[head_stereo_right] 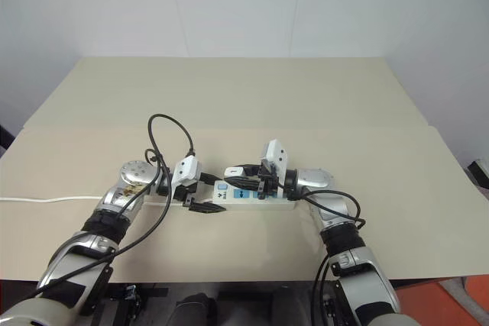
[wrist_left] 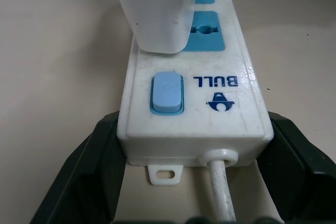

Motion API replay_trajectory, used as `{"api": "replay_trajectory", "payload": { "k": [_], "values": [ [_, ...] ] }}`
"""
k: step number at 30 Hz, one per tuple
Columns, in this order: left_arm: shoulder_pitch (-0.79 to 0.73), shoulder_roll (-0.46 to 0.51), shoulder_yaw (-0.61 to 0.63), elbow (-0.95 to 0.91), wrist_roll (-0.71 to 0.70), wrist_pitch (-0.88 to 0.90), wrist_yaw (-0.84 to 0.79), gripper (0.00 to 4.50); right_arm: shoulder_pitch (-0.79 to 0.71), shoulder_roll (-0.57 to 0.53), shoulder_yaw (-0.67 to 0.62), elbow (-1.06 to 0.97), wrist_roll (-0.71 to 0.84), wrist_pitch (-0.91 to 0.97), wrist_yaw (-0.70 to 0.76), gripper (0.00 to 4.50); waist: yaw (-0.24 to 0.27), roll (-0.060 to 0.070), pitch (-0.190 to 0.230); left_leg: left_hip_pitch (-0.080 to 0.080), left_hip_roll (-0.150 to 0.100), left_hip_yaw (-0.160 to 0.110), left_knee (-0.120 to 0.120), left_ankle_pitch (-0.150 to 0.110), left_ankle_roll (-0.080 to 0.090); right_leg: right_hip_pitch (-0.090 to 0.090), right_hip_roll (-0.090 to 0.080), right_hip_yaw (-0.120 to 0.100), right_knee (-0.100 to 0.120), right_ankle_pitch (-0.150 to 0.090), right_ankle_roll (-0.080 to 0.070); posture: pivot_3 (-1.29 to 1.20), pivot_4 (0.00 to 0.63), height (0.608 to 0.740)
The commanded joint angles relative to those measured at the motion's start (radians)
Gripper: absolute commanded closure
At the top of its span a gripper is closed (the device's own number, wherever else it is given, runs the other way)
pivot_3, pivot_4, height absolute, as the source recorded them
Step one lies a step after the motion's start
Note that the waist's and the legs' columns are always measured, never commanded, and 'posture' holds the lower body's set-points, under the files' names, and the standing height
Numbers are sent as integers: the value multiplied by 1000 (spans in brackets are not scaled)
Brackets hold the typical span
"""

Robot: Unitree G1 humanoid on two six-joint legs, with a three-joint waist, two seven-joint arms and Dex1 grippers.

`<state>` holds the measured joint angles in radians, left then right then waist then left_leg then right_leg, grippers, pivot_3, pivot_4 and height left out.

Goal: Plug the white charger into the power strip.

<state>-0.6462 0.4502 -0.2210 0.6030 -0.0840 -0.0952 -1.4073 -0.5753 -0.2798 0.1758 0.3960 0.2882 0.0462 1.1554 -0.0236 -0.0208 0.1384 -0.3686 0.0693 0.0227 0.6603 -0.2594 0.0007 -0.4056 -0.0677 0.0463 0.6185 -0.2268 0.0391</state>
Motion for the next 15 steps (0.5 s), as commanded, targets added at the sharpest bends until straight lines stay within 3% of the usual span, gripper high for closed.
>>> {"api": "replay_trajectory", "payload": {
  "k": [1, 15],
  "values": [
    [16, 50, -1, -16, 5, 6, -26, 1234, 12, -51, -11, 66, -32, -9, 19, 3335, 1, 0, 0, 0, 0, 0, 0, 0, 0, 0, 0, 0, 0, 0, 0, 0, 150, 740],
    [32, 65, 3, -40, 0, 19, -20, 1234, -21, -107, -28, 152, -38, -59, 76, 3335, 6, 0, 0, 0, 0, 0, 0, 0, 0, 0, 0, 0, -1, 0, 0, 0, 150, 740]
  ]
}}
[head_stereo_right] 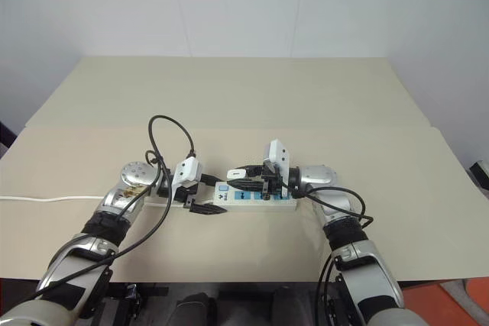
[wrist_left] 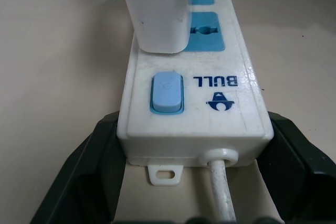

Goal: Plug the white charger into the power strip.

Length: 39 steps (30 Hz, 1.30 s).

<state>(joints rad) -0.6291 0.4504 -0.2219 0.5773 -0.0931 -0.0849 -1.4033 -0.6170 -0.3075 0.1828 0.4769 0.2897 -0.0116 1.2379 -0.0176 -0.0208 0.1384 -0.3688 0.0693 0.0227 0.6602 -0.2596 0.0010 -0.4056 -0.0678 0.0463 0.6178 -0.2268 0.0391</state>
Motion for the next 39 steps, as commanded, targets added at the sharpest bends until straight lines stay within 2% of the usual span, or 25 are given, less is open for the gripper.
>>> {"api": "replay_trajectory", "payload": {
  "k": [1, 17, 29, 39],
  "values": [
    [15, 66, 4, -14, 9, 9, -24, 1234, 21, -82, -37, 75, -39, -4, -5, 3335, 0, 0, 0, 0, 0, 0, 0, 0, 0, 0, 0, 0, 0, 0, 0, 0, 150, 740],
    [14, 85, 2, -13, 4, 6, -16, 1234, 59, -120, -11, 76, -52, -31, 25, 3335, 1, 0, 0, 0, 0, 0, 0, 0, 0, 0, 0, 0, 0, 0, 0, 0, 150, 740],
    [18, 80, -7, -27, -3, 13, -2, 1234, 38, -40, 76, 25, -59, -11, 30, 3335, -6, 0, 0, 1, 0, 0, 0, 0, 0, 0, 0, 0, 1, 0, -1, 0, 150, 740],
    [22, 83, -13, -37, -9, 17, 4, 1234, 6, 31, 101, 63, -97, -12, 10, 3335, -23, 0, 0, 5, 2, -2, 0, 0, 0, 0, 3, 0, 9, -4, -6, 0, 150, 740]
  ]
}}
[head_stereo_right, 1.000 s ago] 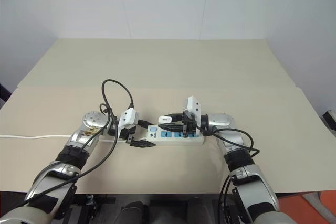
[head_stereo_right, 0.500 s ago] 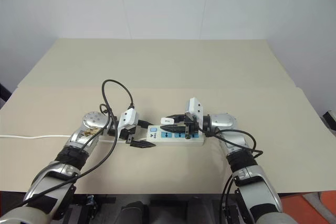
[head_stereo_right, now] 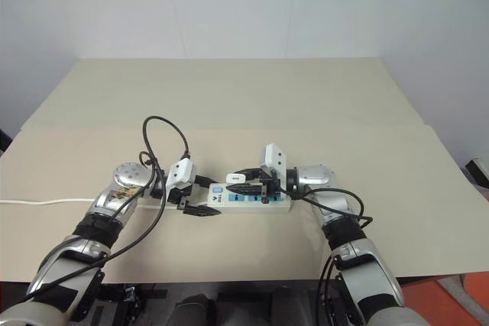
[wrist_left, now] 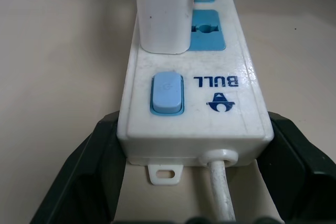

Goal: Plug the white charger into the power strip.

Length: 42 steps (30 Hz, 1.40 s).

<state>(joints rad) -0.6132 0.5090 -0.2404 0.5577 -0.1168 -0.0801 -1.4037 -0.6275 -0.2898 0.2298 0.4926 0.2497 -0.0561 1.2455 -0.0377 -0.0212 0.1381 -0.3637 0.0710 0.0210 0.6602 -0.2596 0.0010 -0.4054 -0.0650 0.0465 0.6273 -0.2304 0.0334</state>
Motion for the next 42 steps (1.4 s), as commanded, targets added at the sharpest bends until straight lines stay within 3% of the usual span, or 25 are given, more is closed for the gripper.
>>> {"api": "replay_trajectory", "payload": {
  "k": [1, 24, 32, 42],
  "values": [
    [8, 25, 5, -19, 13, 13, 5, 1234, 17, 14, 52, 48, -58, 34, 4, 3335, -5, 0, 0, 1, 0, 0, 0, 0, 0, 0, 0, 0, 1, 0, 0, 0, 150, 740],
    [36, 44, 10, -43, 6, 23, 11, 1234, 46, -34, 27, 61, -55, 32, 41, 3335, -2, 0, 0, 3, 0, -2, -1, 0, 0, 2, 1, 0, 0, -1, -1, 0, 150, 740],
    [36, 36, 8, -42, 5, 25, 15, 1234, 55, -36, 27, 43, -64, 28, 38, 760, -4, -2, -1, 4, 0, -2, -1, 0, 0, 2, 1, 0, 1, -1, -1, 0, 150, 740],
    [30, 23, 3, -37, 5, 26, 23, 1234, 53, -51, 7, 14, -53, 43, 41, 760, -3, -2, -1, 4, 0, -2, -1, 0, 0, 2, 1, 0, 1, -1, -1, 0, 150, 740]
  ]
}}
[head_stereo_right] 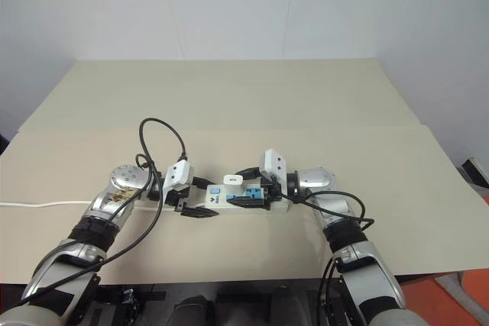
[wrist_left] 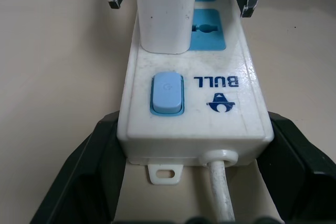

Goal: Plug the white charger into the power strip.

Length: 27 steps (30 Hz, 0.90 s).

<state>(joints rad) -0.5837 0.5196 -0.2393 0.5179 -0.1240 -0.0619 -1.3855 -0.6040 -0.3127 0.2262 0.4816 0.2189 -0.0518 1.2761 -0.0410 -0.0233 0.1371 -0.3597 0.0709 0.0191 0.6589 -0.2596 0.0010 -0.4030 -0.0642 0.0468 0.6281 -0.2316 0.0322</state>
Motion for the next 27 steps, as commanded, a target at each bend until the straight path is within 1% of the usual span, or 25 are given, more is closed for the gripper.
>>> {"api": "replay_trajectory", "payload": {
  "k": [1, 5, 7, 9, 12, 14, 22, 26, 27],
  "values": [
    [0, 11, 2, 3, 13, 8, 6, 1234, 28, -33, 7, 14, -18, 45, 13, 760, 1, 0, 0, 0, 0, 0, 0, 0, 0, 0, 0, 0, 0, 0, 0, 0, 150, 740],
    [-3, -2, 5, 14, 13, -16, 18, 1234, 45, -86, -18, -96, 26, 104, 48, 760, 2, 0, 0, -1, 0, 0, 0, 0, 0, 0, 0, 0, 0, 0, 0, 0, 150, 740],
    [-9, -11, 9, 21, 9, -17, 21, 515, 56, -113, -28, -136, 41, 125, 59, 717, 4, 0, 0, -2, 0, 0, 0, 0, 0, -1, 0, 0, -1, 0, 0, 0, 150, 740],
    [-14, -16, 11, 25, 4, -18, 18, 14, 65, -134, -34, -165, 54, 141, 63, 717, 5, 0, 1, -3, 0, 0, 0, 0, 0, -2, 0, 0, -1, 0, 0, 0, 150, 740],
    [-11, -11, 16, -2, -10, -25, 5, 14, 81, -168, -59, -213, 75, 169, 59, 717, 8, 0, 1, -4, 0, -1, 0, 0, 0, -3, 0, 0, -1, 0, 0, 0, 150, 740],
    [-2, 3, 32, -47, -40, 13, -12, 14, 90, -191, -77, -241, 87, 187, 62, 717, 12, 0, 2, -6, 0, -1, 0, 0, 0, -4, 0, 0, -2, 0, 0, 0, 150, 740],
    [54, 129, 105, -226, -124, 90, -62, 14, 125, -308, -164, -310, 137, 215, 72, 717, 19, 0, 3, -15, 0, -1, -1, 0, 0, -15, 0, 0, -2, 0, 0, 0, 150, 740],
    [77, 196, 158, -311, -163, 143, -60, 14, 145, -370, -211, -331, 157, 223, 77, 717, 28, 0, 3, -16, 0, 0, -1, 0, 0, -16, 0, 0, -2, 0, 0, 0, 150, 740],
    [84, 226, 172, -336, -170, 160, -66, 14, 153, -388, -224, -337, 160, 228, 77, 717, 29, 0, 3, -16, 0, 0, 0, 0, 0, -16, 0, 0, -2, 0, 0, 0, 150, 740]
  ]
}}
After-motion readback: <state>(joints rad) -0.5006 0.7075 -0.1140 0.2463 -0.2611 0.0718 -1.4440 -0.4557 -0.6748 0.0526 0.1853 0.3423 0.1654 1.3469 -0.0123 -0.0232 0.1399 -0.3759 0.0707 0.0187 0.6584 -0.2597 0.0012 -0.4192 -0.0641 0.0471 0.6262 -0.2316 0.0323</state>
